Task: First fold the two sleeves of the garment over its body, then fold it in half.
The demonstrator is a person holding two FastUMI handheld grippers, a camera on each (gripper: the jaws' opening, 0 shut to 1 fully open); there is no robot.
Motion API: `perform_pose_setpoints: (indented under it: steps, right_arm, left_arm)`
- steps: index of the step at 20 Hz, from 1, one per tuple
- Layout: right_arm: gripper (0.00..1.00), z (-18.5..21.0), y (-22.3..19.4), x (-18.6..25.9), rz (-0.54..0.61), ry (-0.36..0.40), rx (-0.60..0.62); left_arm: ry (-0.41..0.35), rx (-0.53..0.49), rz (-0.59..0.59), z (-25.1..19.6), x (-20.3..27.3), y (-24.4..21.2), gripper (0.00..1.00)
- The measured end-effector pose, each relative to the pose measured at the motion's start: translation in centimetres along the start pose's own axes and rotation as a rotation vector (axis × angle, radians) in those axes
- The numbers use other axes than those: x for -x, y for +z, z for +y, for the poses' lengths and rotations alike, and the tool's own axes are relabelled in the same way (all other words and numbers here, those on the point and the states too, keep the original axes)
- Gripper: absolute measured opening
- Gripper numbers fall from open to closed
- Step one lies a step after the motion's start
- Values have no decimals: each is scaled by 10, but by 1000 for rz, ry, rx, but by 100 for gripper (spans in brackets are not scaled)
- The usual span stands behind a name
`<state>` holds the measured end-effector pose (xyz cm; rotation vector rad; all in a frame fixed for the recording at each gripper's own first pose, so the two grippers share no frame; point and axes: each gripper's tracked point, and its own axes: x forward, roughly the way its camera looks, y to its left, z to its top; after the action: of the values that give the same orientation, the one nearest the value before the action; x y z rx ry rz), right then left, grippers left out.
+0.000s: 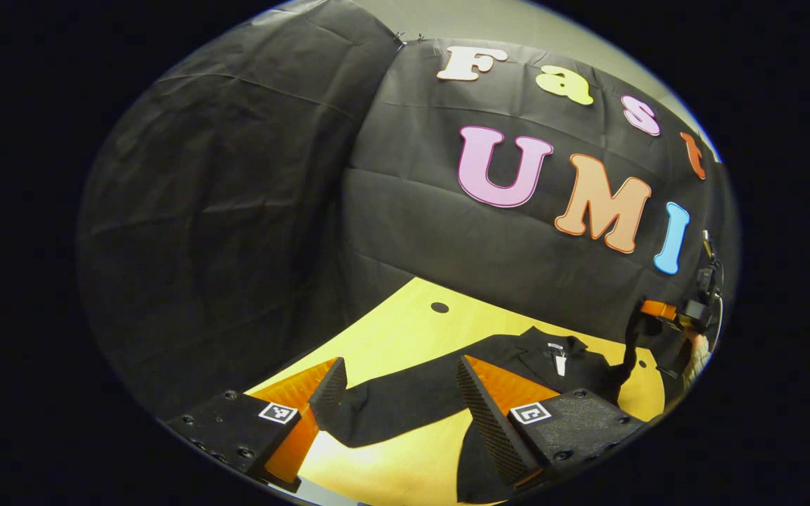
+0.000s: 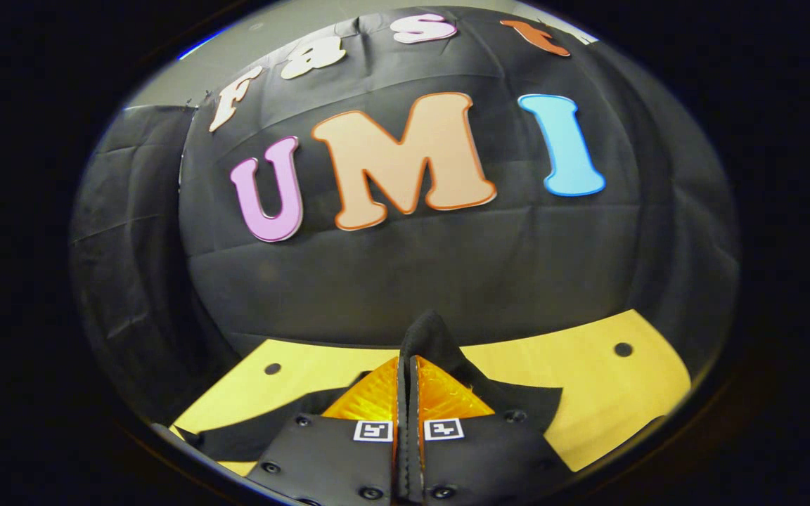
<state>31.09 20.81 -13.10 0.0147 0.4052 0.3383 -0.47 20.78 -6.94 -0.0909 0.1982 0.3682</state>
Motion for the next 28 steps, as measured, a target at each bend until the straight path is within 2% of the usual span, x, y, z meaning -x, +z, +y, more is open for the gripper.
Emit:
perform_pose_setpoints:
  steps: [4,8,9,10,15,20,23,24,25,27,28]
  right_arm:
    - [2,58,-32,-26,56,96,-16]
    - [2,87,-77,-42,136,152,-48]
    - [6,91,-88,-46,149,156,-50]
    - [2,94,-99,-50,160,161,-56]
    - [2,102,-133,-76,193,158,-95]
    - [4,96,-142,-98,210,144,-185]
    - [7,103,-142,-106,203,168,-215]
    - [2,107,-141,-100,199,197,-220]
    - [5,112,-137,-97,191,226,-228]
    - [52,119,-139,-99,181,258,-214]
    - [76,115,-142,-102,184,241,-197]
  left_arm:
    - [26,14,12,23,-7,1,94]
    - [51,8,24,40,-11,0,94]
    - [55,6,26,44,-11,0,94]
    - [59,3,30,48,-12,-2,94]
    - [75,-5,87,57,-14,-15,95]
    - [77,-23,119,61,-17,-28,94]
    - [73,-31,144,59,-21,-36,95]
    - [71,-33,155,59,-22,-40,95]
    - [69,-33,164,59,-22,-42,95]
    - [65,-28,176,59,-25,-47,95]
    - [64,-26,180,58,-27,-48,95]
